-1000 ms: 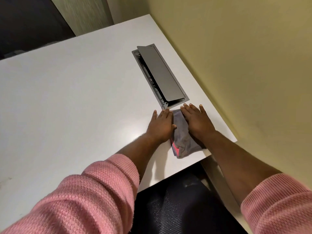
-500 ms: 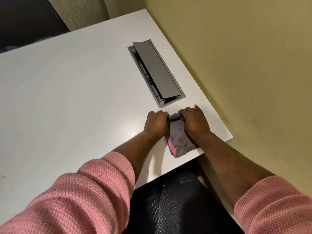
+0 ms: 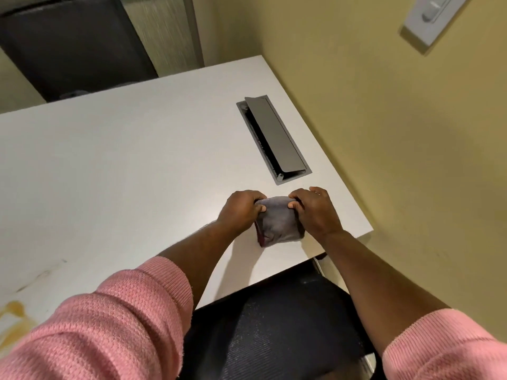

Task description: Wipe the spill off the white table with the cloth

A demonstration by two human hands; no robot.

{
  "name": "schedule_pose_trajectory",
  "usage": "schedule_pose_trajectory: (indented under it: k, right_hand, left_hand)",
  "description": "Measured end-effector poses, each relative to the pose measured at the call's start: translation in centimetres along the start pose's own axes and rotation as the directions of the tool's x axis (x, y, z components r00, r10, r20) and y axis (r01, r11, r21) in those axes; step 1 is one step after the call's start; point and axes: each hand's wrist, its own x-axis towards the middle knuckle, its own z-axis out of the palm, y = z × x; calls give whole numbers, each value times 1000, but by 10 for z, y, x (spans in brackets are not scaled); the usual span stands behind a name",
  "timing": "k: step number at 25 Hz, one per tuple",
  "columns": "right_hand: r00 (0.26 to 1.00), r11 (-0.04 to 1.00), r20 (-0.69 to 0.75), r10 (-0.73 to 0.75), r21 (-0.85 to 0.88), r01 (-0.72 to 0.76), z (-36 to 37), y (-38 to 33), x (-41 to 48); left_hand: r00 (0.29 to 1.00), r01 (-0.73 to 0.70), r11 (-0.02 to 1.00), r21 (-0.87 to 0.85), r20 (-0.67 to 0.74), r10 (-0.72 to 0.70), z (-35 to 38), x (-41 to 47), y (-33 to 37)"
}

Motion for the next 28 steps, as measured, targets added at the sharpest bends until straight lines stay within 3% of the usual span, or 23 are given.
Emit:
schedule_pose_trajectory:
  k: [9, 14, 21, 28]
  right_hand:
    - [995, 996, -67, -69, 47, 72, 0, -163, -45]
    - [986, 988, -66, -150, 30, 152, 29, -268, -82]
    - [955, 955, 5, -295, -31, 295, 113, -408, -137]
    - [905, 917, 185, -384, -37, 396, 188, -503, -186]
  left_hand:
    - [995, -27, 996, -86, -95, 19, -124, -126, -44]
    - [991, -43, 999, -29, -124, 39, -191, -209, -99]
    - [984, 56, 997, -58, -165, -64, -263, -332, -211]
    - [967, 175, 982, -68, -173, -185, -288, -435, -308]
